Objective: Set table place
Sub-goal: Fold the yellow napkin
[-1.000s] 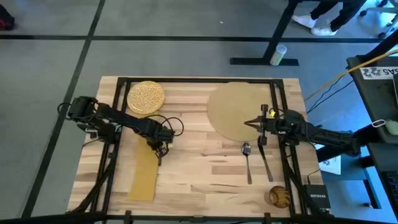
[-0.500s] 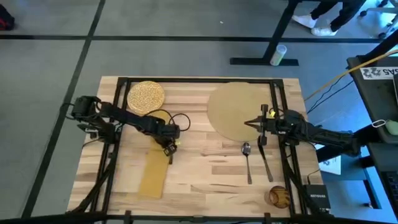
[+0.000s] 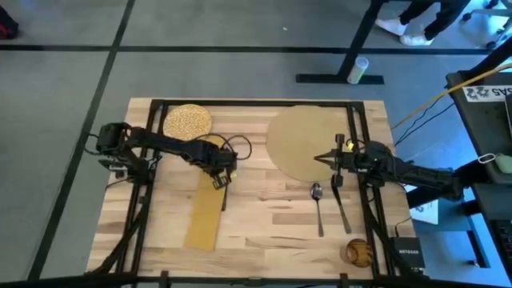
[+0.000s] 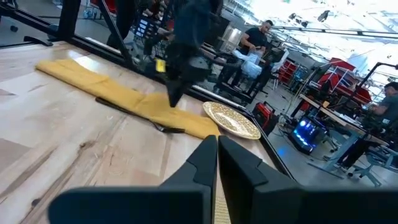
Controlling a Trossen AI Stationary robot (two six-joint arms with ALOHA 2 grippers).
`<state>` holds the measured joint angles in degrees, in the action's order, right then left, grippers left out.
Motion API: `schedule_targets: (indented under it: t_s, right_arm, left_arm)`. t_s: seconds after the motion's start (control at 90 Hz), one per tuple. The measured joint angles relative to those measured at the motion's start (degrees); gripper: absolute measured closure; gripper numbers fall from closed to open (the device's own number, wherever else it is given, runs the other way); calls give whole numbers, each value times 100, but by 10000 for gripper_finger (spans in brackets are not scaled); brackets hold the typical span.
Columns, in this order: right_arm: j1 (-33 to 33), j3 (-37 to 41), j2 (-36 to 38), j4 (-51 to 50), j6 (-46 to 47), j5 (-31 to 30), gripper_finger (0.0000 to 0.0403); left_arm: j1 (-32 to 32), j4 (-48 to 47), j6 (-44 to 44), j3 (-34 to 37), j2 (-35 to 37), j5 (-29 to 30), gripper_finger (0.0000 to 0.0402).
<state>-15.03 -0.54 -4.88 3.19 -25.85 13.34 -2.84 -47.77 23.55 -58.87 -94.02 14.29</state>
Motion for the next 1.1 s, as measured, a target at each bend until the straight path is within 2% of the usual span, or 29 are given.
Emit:
schedule_targets:
  t_s: [0.344, 0.556, 0.811, 1.1]
  right_arm:
    - [0, 0, -11, 483, 2, 287, 398]
    - [0, 0, -11, 487, 128, 384, 398]
    - [0, -18, -16, 482, 147, 304, 398]
    - [0, -22, -16, 614, 155, 82, 398]
  left_arm:
    - [-1085, 301, -812, 48, -100, 208, 401]
    - [-1643, 748, -1496, 45, -538, -159, 401]
    - [-1794, 1108, -1995, -164, -1019, -388, 402]
    - [-1783, 1397, -2596, -584, -1075, -452, 401]
